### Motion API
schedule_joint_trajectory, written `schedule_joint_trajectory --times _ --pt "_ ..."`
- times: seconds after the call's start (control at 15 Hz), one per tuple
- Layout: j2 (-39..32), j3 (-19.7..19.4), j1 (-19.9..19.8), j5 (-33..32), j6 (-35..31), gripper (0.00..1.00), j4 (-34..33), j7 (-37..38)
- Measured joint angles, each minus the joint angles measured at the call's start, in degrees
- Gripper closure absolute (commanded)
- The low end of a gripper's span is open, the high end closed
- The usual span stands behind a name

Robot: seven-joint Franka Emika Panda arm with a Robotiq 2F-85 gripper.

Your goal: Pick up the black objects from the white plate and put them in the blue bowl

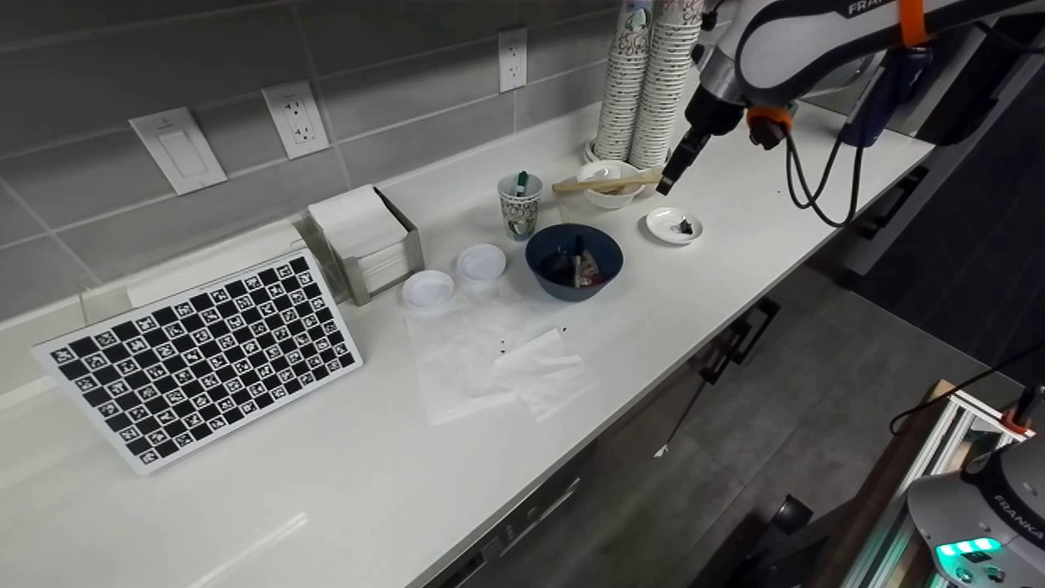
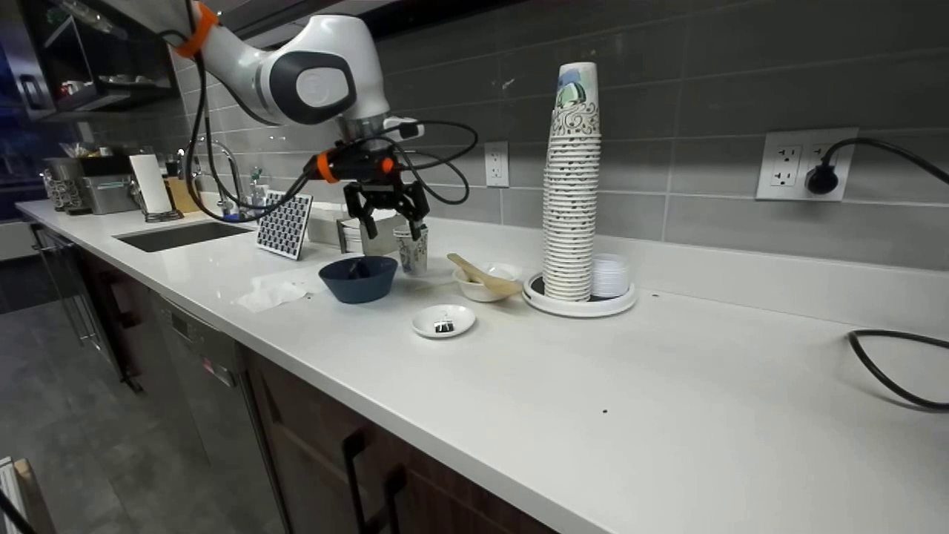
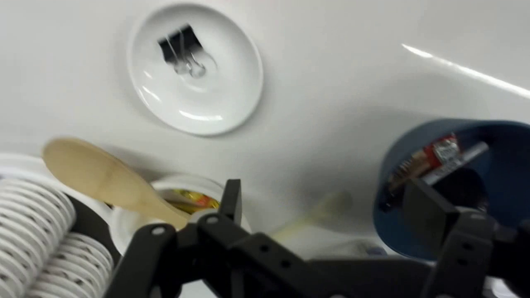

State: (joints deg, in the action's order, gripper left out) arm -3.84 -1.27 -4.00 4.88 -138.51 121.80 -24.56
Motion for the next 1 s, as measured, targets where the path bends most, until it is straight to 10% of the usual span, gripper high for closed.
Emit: schedule_joint_trajectory --times 1.0 --pt "-12.2 -5.8 -2.7 -1.0 2.0 0.00 -4.6 33.4"
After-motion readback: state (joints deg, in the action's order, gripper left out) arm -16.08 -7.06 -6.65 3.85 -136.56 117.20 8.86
